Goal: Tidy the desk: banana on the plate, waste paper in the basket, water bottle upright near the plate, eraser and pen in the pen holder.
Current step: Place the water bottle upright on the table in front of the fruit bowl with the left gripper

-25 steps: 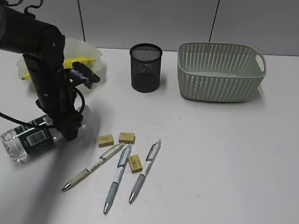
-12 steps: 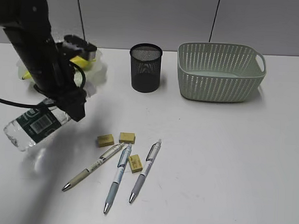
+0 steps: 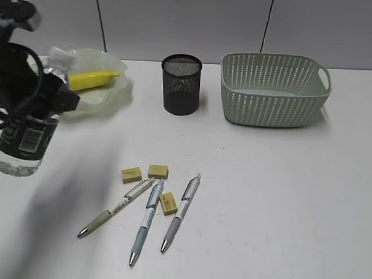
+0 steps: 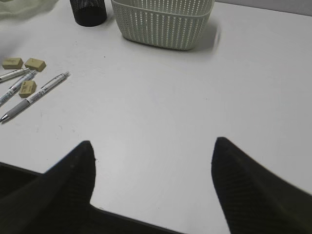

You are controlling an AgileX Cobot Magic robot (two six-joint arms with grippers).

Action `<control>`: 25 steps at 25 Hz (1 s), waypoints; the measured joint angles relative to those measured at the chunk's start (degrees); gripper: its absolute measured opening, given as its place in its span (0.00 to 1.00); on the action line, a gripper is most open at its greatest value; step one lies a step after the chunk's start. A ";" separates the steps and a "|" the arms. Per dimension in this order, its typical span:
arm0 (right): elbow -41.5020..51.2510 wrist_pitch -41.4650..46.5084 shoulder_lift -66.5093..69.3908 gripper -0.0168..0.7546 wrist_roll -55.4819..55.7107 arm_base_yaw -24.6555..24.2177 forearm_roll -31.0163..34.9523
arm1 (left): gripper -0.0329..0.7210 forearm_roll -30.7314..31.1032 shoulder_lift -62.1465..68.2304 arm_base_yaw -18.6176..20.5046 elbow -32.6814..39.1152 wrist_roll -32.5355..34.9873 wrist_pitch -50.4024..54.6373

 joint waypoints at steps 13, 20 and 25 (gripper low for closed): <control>0.00 -0.05 0.00 0.78 0.00 0.00 0.00 | 0.69 -8.65 -0.41 0.00 14.84 -8.14 -37.78; 0.00 -0.05 0.00 0.78 0.00 0.00 0.00 | 0.69 7.04 9.52 0.00 14.84 -18.93 -55.61; 0.00 -0.05 0.00 0.78 0.00 0.00 0.00 | 0.69 9.54 15.51 0.06 14.84 -20.58 -64.22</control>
